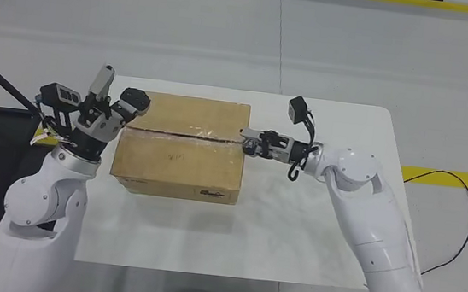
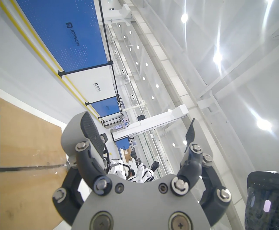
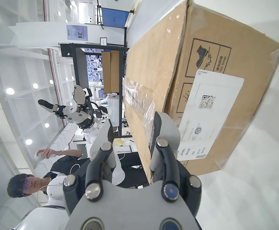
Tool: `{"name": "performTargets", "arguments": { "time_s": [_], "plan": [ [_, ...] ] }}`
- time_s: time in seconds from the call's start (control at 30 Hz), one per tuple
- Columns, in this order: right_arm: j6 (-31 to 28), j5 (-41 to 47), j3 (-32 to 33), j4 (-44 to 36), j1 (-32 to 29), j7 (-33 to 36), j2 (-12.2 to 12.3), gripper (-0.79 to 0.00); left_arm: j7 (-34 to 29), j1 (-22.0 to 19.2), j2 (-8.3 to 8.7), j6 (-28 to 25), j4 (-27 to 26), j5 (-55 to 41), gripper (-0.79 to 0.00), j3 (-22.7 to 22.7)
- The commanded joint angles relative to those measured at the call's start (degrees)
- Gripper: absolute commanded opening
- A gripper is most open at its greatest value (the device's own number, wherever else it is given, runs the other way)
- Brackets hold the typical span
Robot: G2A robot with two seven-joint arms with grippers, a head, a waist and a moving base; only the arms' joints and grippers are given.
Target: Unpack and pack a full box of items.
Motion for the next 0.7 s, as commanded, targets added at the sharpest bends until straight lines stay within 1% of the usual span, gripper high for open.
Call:
{"name": "performTargets", "arguments": {
  "time_s": [0.0, 0.1, 0.17, 0.3, 0.33, 0.4, 0.47, 0.5, 0.6, 0.63, 0.67],
  "plan": [
    [0.31, -0.57, 0.44, -0.58, -0.27, -0.17, 0.23, -0.262, -0.15, 0.4, 0.05, -0.07, 0.53, -0.47, 0.0, -0.51],
    [1.07, -1.58, 1.71, -1.94, -1.0, -0.62, 0.74, -0.222, -0.56, 1.2, 0.17, -0.32, 0.89, -0.81, 0.0, -1.51],
    [1.57, -2.51, 2.91, -3.13, -1.68, -1.16, 1.18, -0.182, -0.69, 1.92, 0.26, -0.63, 0.92, -0.92, 0.0, -2.53],
    [1.96, -3.02, 5.23, -6.63, -3.41, -2.38, 1.89, -0.163, -0.72, 3.92, 0.44, -1.48, 0.95, -1.7, 0.0, -5.35],
    [1.93, -3.11, 5.56, -7.61, -3.74, -2.78, 2.0, -0.145, -0.73, 4.46, 0.49, -1.73, 0.98, -1.96, 0.0, -6.22],
    [1.59, -2.94, 5.74, -9.46, -3.96, -3.38, 2.09, -0.132, -0.73, 5.55, 0.58, -2.2, 1.09, -2.6, 0.0, -8.06],
    [1.0, -2.27, 5.23, -10.62, -3.58, -3.93, 1.97, -0.111, -0.66, 6.82, 0.66, -2.68, 1.35, -3.23, 0.0, -9.93],
    [0.49, -1.61, 4.68, -10.88, -3.15, -4.32, 1.82, -0.117, -0.67, 7.46, 0.69, -2.89, 1.51, -3.61, 0.0, -10.83],
    [-1.02, -0.2, 1.89, -9.68, -0.75, -5.85, 1.06, -0.099, -0.86, 9.45, 0.75, -3.53, 2.38, -4.41, 0.0, -13.07],
    [-1.58, 0.64, 0.6, -8.79, 0.2, -6.15, 0.69, -0.108, -0.83, 10.02, 0.77, -3.86, 2.71, -4.47, 0.0, -13.76],
    [-2.1, 1.28, -0.8, -7.63, 1.34, -6.22, 0.3, -0.142, -0.63, 10.6, 0.79, -4.45, 3.06, -3.88, 0.0, -14.46]
  ]
}}
